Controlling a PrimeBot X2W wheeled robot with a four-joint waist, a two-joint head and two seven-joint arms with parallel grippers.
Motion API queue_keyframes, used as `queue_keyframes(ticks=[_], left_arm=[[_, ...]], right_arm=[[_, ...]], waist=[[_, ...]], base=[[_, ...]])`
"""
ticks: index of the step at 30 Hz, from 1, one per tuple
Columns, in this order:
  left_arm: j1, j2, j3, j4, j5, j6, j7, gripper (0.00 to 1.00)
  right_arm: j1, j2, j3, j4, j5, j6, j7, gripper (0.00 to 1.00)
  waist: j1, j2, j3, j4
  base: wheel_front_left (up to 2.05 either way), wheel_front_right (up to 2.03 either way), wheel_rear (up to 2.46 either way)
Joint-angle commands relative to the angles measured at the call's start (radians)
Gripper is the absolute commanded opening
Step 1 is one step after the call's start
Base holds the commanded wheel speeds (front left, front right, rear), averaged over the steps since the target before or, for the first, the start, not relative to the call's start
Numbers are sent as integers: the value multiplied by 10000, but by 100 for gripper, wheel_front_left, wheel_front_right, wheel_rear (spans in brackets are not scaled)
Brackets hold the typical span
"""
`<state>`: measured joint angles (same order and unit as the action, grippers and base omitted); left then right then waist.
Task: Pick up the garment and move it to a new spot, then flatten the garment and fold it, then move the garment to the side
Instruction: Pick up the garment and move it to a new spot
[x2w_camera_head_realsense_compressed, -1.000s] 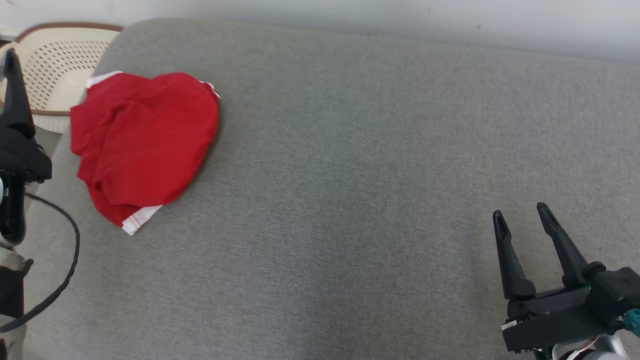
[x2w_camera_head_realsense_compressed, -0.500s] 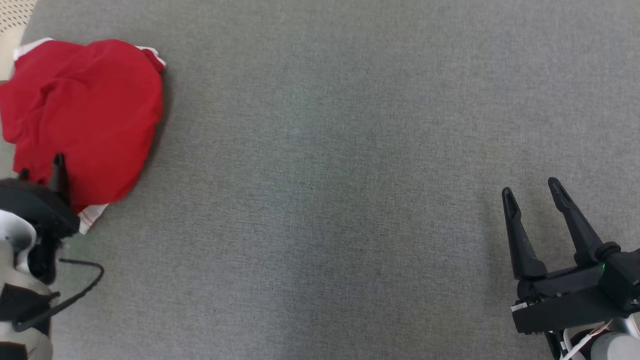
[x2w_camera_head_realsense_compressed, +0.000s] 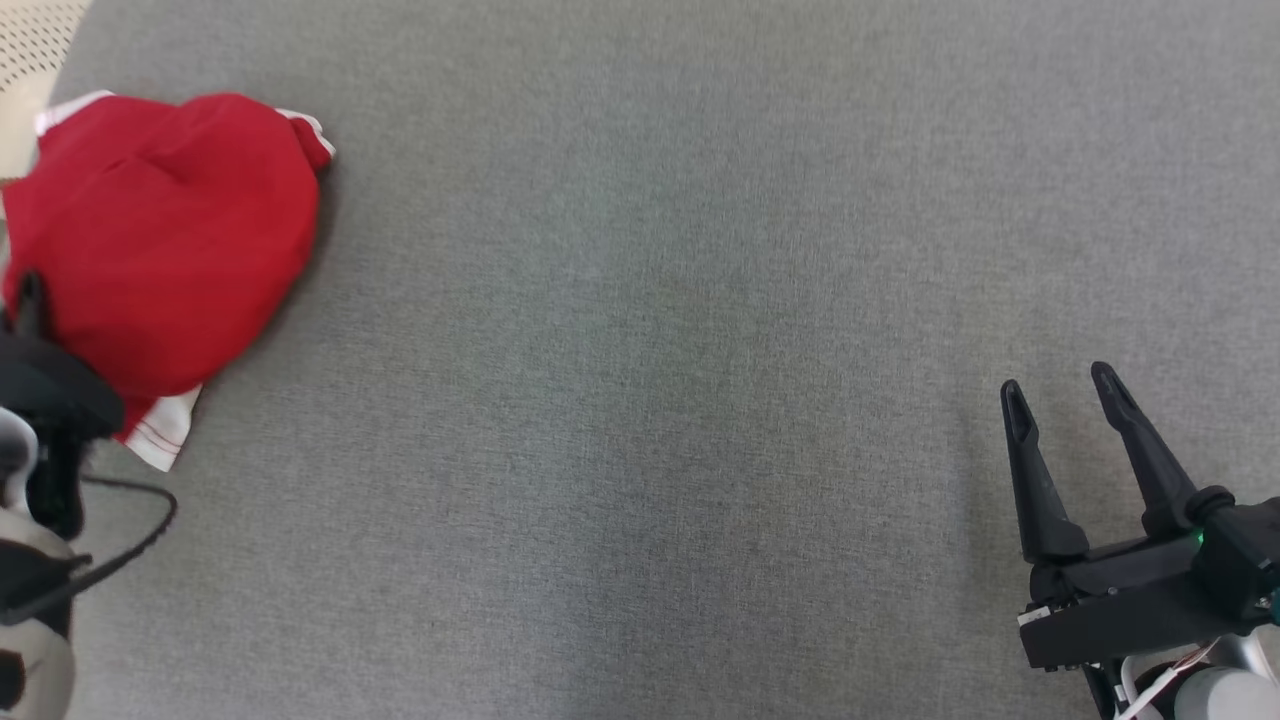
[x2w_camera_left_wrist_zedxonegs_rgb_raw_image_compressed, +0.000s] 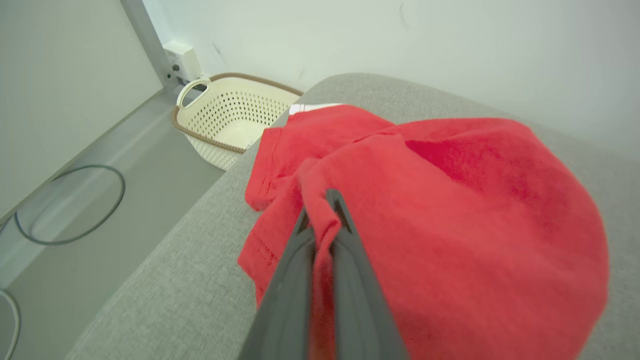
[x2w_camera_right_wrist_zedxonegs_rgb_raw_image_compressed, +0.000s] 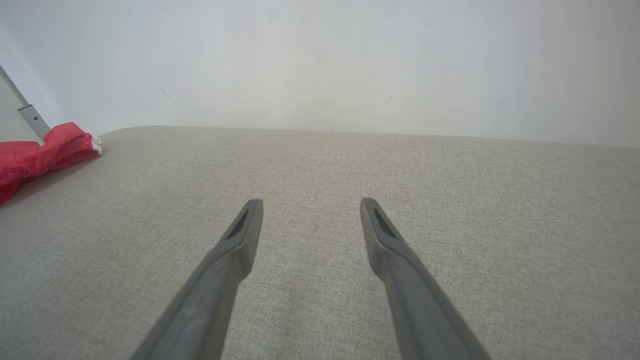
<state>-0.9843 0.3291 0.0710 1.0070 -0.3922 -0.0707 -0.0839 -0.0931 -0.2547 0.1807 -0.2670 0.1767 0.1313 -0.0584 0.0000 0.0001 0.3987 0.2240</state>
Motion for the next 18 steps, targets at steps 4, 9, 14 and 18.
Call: queue_keyframes(ticks=[4, 9, 14, 18], left_arm=[[-460, 211, -444, -684, 646, 490, -1230, 0], [-357, 64, -839, -1946, 1180, 857, -1610, 0], [298, -330, -1257, -3534, 1501, 1136, -1709, 0], [1366, -842, -1773, -5573, 1804, 1445, -1664, 0]], right_arm=[[234, 252, -31, 198, 84, -11, -170, 100], [349, 473, -76, 313, 88, -11, -300, 100], [434, 652, -168, 373, 48, -11, -385, 100], [443, 809, -248, 399, 8, -11, -452, 100]], waist=[[0, -1, -846, 80], [0, -1, -1376, 17], [0, -1, -1699, -117], [0, -1, -1876, -379]], base=[[0, 0, 0], [0, 0, 0], [0, 0, 0], [0, 0, 0]])
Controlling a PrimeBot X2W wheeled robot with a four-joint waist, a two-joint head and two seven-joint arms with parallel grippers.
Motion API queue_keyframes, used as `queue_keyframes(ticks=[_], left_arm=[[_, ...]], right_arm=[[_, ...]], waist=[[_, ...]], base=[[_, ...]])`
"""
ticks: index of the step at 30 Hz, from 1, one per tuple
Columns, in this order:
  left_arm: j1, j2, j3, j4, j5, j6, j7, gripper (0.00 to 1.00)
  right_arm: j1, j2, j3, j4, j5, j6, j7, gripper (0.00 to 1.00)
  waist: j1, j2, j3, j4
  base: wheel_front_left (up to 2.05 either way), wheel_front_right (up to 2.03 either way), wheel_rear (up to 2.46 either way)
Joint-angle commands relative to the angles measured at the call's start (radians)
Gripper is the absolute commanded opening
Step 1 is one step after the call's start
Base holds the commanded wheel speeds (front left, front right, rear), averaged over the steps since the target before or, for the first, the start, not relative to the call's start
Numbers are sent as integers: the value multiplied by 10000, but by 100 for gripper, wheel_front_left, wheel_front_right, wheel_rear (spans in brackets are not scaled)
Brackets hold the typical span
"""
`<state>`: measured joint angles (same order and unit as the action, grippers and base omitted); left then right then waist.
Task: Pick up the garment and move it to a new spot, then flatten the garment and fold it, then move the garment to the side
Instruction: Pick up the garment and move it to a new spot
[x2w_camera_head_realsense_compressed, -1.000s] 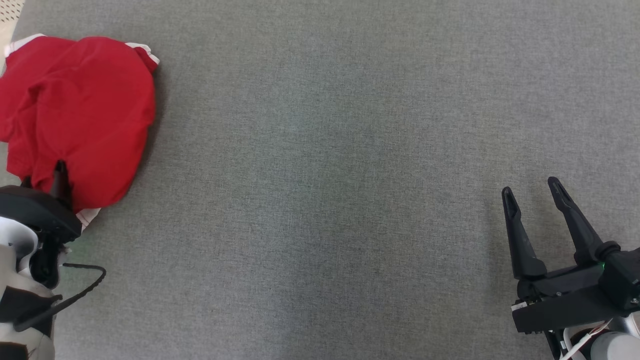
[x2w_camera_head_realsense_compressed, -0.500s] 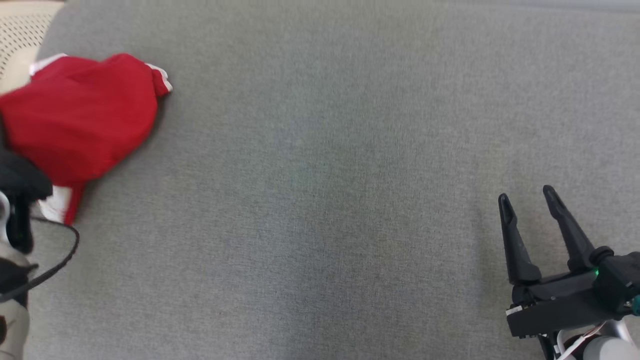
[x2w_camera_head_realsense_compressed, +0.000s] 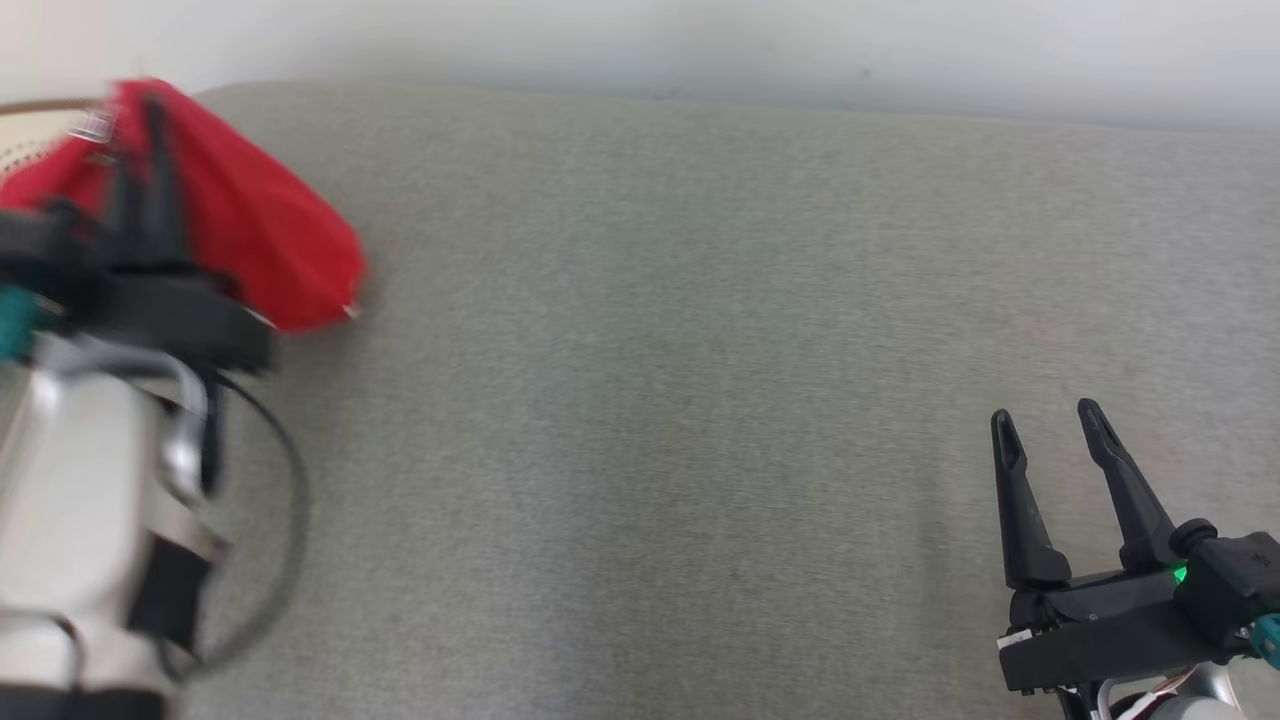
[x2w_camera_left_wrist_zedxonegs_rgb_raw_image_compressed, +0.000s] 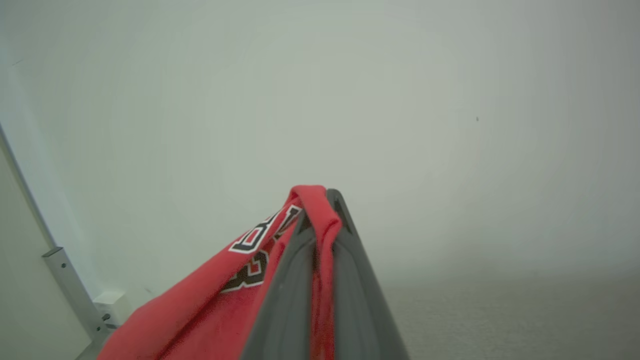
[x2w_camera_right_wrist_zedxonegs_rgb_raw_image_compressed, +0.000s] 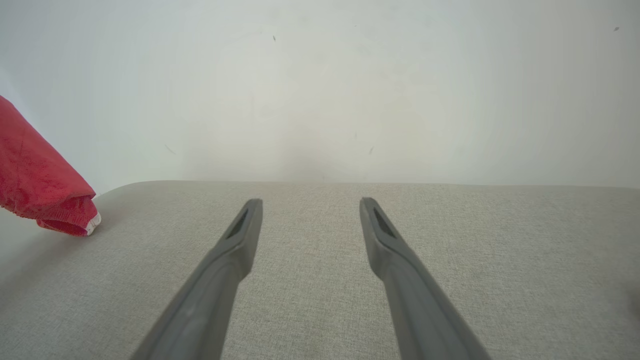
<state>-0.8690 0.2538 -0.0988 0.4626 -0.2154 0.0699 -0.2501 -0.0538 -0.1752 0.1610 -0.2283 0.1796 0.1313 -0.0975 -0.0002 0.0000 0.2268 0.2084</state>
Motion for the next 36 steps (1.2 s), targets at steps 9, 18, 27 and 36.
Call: queue_keyframes(ticks=[9, 18, 27, 36], left_arm=[[2910, -954, -1516, -4409, 771, 776, 811, 0], [3315, -1666, -3149, -5148, 898, 601, 1271, 0], [2543, -1964, -4743, -3699, 597, 209, 1278, 0], [2036, -2022, -5995, -1690, -248, -57, 938, 0]], right_arm=[[-165, 290, -95, 56, -32, -11, -261, 100], [-584, 556, -37, 402, 153, -11, -654, 100], [-801, 828, -112, 938, 347, -11, -1111, 100], [-919, 962, -213, 1345, 485, -11, -1416, 100]], waist=[[2, 0, -5, -1229], [2, 0, 617, -2888], [2, 0, 1267, -4573], [2, 0, 1610, -5087]], base=[[0, 0, 0], [0, 0, 0], [0, 0, 0], [0, 0, 0]])
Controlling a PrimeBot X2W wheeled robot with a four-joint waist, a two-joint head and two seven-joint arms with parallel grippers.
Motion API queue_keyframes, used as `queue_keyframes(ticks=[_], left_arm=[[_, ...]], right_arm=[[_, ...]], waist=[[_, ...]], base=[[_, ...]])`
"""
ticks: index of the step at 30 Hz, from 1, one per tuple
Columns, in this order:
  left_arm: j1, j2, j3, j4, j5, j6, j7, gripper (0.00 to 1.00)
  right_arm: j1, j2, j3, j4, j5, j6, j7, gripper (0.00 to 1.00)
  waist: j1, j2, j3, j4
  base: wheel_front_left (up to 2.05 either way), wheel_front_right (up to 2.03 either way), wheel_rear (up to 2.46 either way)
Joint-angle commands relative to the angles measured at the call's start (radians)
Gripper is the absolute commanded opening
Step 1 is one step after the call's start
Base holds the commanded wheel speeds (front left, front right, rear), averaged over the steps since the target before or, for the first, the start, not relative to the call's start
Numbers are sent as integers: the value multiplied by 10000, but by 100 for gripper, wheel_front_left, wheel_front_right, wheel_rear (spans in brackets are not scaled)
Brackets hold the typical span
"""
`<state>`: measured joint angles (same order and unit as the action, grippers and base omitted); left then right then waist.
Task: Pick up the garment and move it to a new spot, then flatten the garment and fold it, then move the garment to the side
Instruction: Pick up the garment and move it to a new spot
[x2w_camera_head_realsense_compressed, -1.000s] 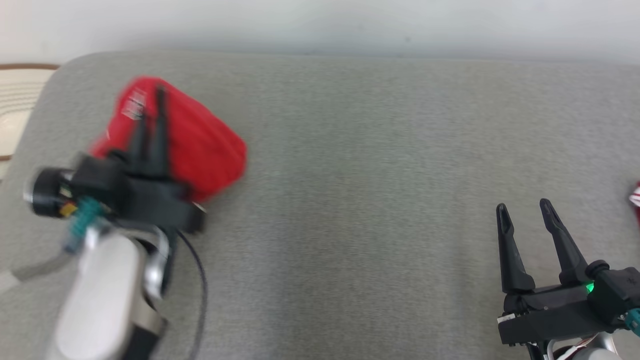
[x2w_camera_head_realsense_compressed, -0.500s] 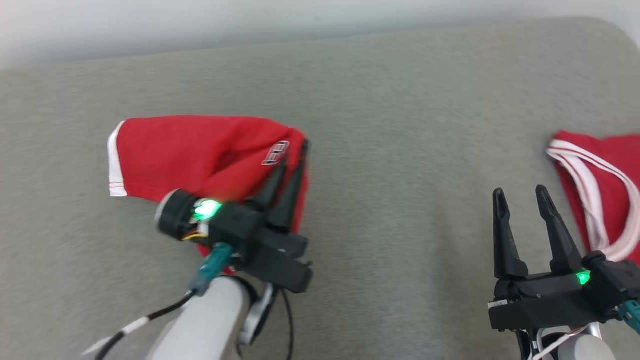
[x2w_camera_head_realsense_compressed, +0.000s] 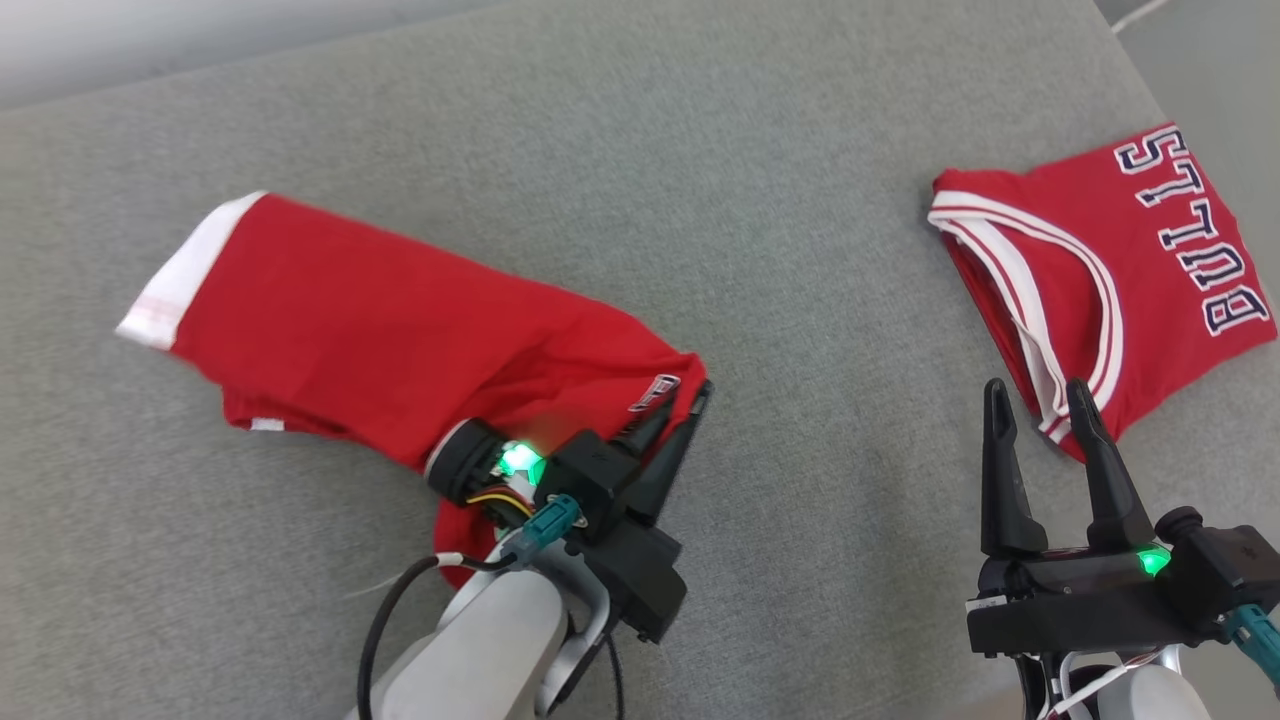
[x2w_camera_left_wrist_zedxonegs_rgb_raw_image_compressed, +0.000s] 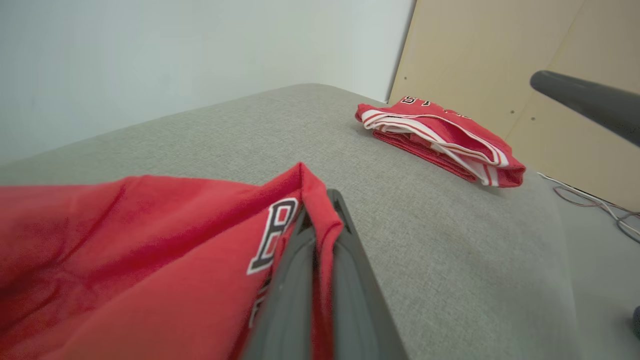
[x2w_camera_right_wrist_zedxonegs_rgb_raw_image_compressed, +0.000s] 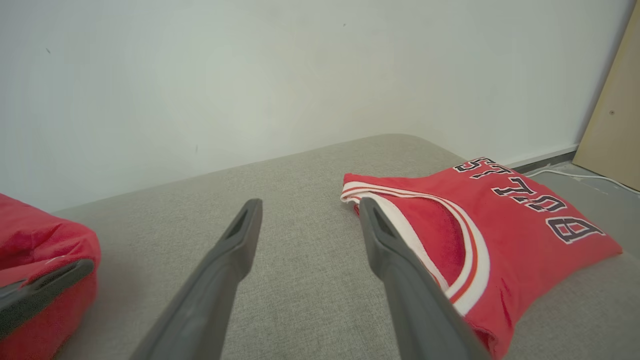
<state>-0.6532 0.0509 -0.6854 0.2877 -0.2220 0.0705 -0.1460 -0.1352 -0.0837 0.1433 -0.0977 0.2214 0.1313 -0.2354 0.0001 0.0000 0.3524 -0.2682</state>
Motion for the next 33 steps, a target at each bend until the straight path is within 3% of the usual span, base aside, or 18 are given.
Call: queue_keyframes(ticks=[1, 2, 3, 11, 17, 27, 33], left_arm=[[-195, 10, -268, 126, -322, -39, -180, 3], [-275, 14, -427, 172, -455, -11, -250, 47], [-336, 8, -592, 160, -589, -5, -336, 100], [-449, 12, -1158, -514, -1402, 289, -885, 100], [-64, 235, -680, -1267, -1419, 748, -1090, 100], [955, 1426, 1605, -2830, -1361, 1702, -1189, 100], [1795, 2022, 3369, -3530, -1049, 1833, -1177, 100]], right_arm=[[-122, 54, -59, 72, 65, -11, -66, 100], [-128, 57, -115, 104, 51, -11, -92, 100], [-145, 57, -109, 118, 37, -11, -109, 100], [-86, -104, -251, 122, -130, -11, -108, 100], [66, -248, -424, -6, -253, -11, 42, 100], [387, -395, -529, -264, -361, -11, 391, 100], [521, -514, -518, -345, -413, -11, 581, 100]], waist=[[-1, 0, 350, -289], [-1, 0, 317, -223], [-1, 0, 285, -165], [-1, 0, -176, 500], [-1, 0, -629, 1191], [-1, 0, -1251, 2071], [-1, 0, -1503, 2461]], base=[[0, 0, 0], [0, 0, 0], [0, 0, 0], [0, 0, 0], [0, 0, 0], [0, 0, 0], [0, 0, 0]])
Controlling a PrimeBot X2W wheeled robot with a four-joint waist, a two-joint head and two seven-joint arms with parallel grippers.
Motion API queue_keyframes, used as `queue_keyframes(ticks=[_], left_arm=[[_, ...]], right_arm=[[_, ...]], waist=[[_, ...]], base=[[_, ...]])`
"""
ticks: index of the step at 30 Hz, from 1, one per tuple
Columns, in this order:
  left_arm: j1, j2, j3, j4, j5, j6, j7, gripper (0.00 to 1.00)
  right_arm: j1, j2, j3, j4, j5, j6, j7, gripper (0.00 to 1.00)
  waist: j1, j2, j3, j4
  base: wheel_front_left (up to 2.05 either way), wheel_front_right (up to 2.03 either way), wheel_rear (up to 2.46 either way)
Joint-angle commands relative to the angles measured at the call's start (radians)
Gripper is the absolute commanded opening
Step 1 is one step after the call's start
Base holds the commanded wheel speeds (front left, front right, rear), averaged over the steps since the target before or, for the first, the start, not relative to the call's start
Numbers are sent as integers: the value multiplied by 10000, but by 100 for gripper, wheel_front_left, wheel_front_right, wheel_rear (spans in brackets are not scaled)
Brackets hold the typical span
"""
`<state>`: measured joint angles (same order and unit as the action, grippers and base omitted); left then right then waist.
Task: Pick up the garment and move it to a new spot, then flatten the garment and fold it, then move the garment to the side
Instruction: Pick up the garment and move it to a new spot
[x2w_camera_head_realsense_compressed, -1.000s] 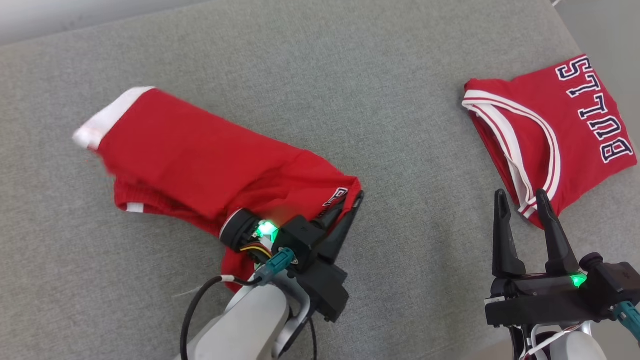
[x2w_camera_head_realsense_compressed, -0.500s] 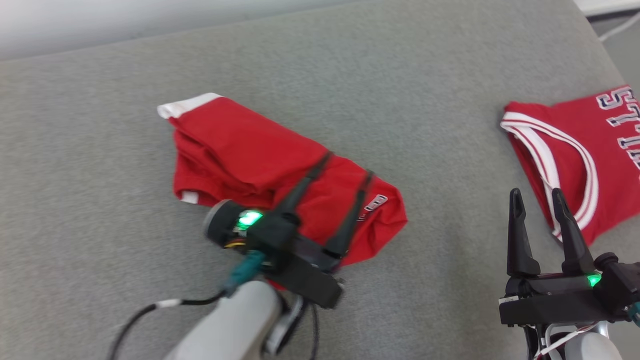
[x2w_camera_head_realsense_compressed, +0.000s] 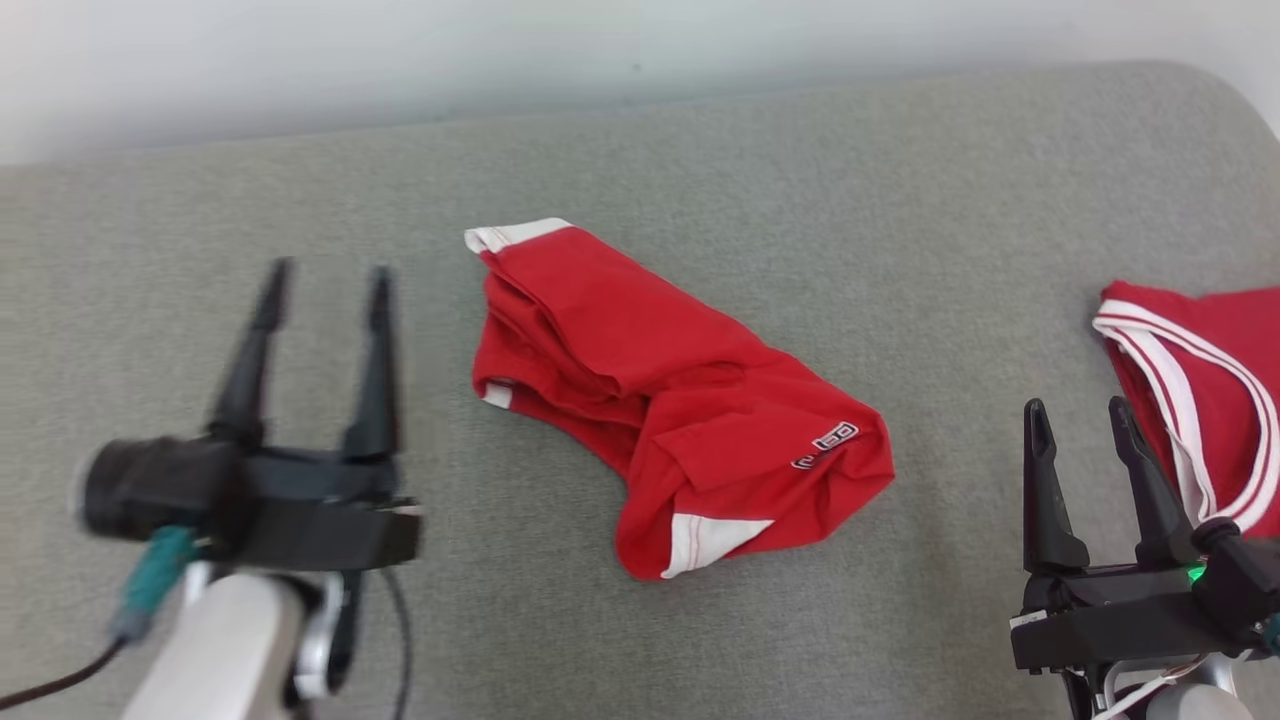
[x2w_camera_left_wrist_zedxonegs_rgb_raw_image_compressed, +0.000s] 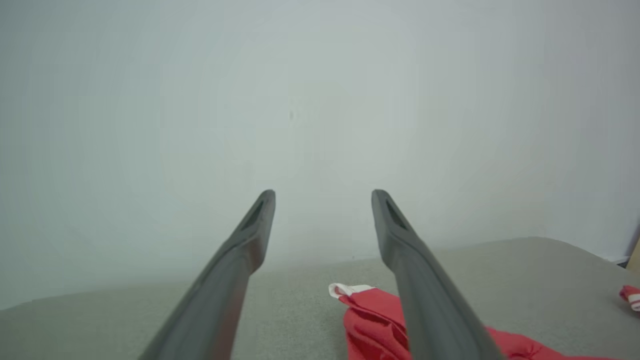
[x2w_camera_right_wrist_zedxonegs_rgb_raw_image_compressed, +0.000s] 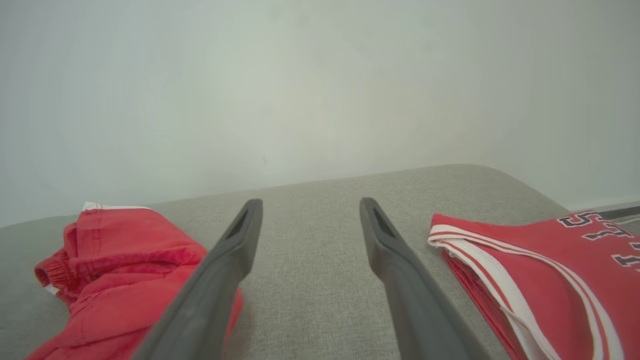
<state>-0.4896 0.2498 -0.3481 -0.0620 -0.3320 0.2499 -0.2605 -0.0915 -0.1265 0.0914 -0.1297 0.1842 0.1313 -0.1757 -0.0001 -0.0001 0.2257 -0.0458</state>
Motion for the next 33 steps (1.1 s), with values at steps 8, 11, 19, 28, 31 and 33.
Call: queue_keyframes(ticks=[8, 11, 19, 28, 31, 33], left_arm=[[1821, 262, 2231, -512, 738, -292, -34, 100], [2394, 203, 2503, -554, 999, -466, -35, 100], [3442, -6, 2645, -499, 1307, -804, -35, 100], [4378, -294, 2644, -329, 1552, -922, -35, 100], [4563, -302, 2636, -247, 1577, -954, -36, 100], [4646, -319, 2611, -232, 1599, -977, -36, 100]], right_arm=[[358, -219, 51, -88, -112, -11, 239, 100], [499, -270, 112, -26, -142, -11, 311, 100], [827, -388, 351, 57, -190, -11, 490, 100], [1291, -368, 719, 24, -275, -11, 622, 100], [1445, -388, 792, -43, -298, -11, 705, 100], [1481, -393, 809, -84, -277, -11, 771, 100]], waist=[[1, 1, -625, 531], [1, 1, -787, 562], [1, 1, -1184, 567], [1, 1, -1622, 464], [1, 1, -1690, 444], [1, 1, -1718, 439]], base=[[0, 0, 0], [0, 0, 0], [0, 0, 0], [0, 0, 0], [0, 0, 0], [0, 0, 0]])
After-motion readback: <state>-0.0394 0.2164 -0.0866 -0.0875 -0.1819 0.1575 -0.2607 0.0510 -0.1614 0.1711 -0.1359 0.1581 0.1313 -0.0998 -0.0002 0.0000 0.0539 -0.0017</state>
